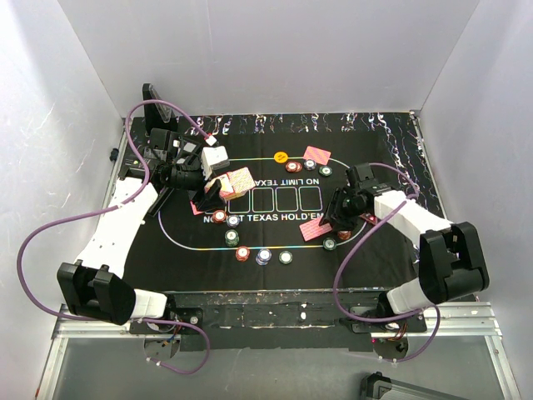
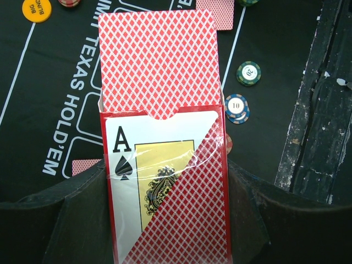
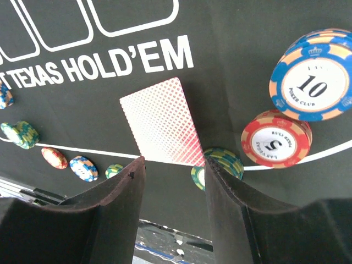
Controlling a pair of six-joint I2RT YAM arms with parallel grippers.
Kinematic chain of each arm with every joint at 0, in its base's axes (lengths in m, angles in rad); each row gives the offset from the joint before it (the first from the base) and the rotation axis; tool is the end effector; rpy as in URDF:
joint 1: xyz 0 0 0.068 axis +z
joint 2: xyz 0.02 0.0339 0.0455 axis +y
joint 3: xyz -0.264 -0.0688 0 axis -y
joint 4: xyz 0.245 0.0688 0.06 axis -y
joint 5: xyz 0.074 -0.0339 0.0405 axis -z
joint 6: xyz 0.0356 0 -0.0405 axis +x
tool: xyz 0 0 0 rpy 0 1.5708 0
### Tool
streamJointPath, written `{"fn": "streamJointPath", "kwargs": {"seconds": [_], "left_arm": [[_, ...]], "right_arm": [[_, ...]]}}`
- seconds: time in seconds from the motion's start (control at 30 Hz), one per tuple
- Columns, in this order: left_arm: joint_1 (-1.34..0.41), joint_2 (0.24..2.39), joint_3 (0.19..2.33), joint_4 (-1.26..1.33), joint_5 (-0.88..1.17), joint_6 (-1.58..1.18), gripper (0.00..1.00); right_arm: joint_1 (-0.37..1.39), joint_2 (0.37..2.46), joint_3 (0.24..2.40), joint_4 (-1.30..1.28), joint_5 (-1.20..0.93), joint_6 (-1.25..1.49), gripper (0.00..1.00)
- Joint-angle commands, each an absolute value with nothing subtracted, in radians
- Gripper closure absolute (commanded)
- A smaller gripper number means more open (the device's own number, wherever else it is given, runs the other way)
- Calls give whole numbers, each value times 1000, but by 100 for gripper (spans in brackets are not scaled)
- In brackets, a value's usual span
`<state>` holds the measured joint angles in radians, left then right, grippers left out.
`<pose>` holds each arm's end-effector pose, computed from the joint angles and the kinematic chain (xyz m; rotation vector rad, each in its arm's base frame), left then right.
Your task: Distribute texas hold em gaming equipment
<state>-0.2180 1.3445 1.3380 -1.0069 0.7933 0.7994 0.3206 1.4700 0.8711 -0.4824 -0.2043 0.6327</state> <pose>0.2469 -0.0807 0.3452 1.3595 1.8725 -0.7335 0.2642 0.0953 0.1915 0.3571 2.7217 0.5644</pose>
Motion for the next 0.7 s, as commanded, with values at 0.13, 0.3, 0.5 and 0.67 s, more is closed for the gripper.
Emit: {"fn": "streamJointPath", "kwargs": {"seconds": [0.13,0.3,0.5,0.67], "left_arm": [[-215,1289,1368,-1006,833,811,100],[-215,1292,1370,-1008,833,811,100],[-215,1293,1370,-1009,830,807,100],[-213,1292,1373,-1011,828,804,100]], "right_arm": [[318,1333,999,-557,-178,634,45],[337,1391,1029,-511,-221,647,44],[468,1590,1101,-468,-189,620,41],[526,1690,1163,-453,-121,586,42]]}}
